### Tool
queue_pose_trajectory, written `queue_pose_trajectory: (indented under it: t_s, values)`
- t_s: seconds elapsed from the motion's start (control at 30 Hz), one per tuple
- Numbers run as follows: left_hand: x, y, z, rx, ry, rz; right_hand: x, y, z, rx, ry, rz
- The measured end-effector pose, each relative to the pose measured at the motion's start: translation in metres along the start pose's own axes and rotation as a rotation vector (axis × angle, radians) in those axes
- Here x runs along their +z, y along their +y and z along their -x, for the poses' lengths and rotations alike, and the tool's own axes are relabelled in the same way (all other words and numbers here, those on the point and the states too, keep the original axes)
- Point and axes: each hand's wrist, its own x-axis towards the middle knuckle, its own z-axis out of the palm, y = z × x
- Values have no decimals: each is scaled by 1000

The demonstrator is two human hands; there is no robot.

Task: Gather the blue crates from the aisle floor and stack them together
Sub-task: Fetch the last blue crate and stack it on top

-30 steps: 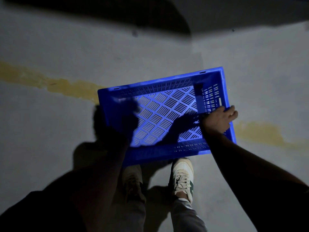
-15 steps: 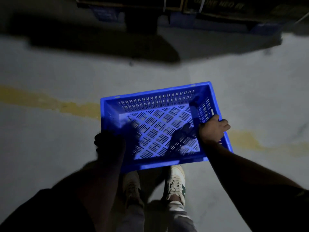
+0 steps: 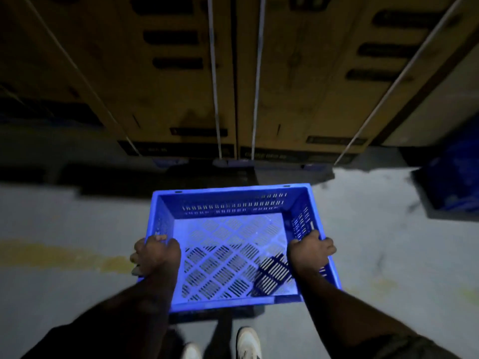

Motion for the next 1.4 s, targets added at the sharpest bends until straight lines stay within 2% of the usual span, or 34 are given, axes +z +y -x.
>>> queue_pose_trajectory:
  t_s: [0.1, 0.23, 0.43, 0.63, 0.9, 1.03, 1.13, 1.4]
  values:
    - [-53, 44, 21, -21, -32, 63, -73, -15, 8, 43, 43, -55]
    - [-103, 82, 52, 44, -53, 123, -154, -15, 18, 130, 88, -102]
    - [-172, 147, 94, 87, -82, 247, -247, -2, 41, 221, 171, -212]
    - [-204, 188, 144, 191, -123, 364, -326, 28, 60, 260, 231, -309]
    - [-181, 214, 221, 336, -187, 473, -386, 102, 48, 333, 283, -385]
    - [-144, 235, 263, 371, -238, 561, -404, 146, 17, 372, 287, -405]
    - [-100, 260, 292, 392, -205, 575, -419, 181, -14, 401, 274, -408]
    - [-68, 319, 425, 442, -258, 522, -477, 282, -104, 313, 262, -396]
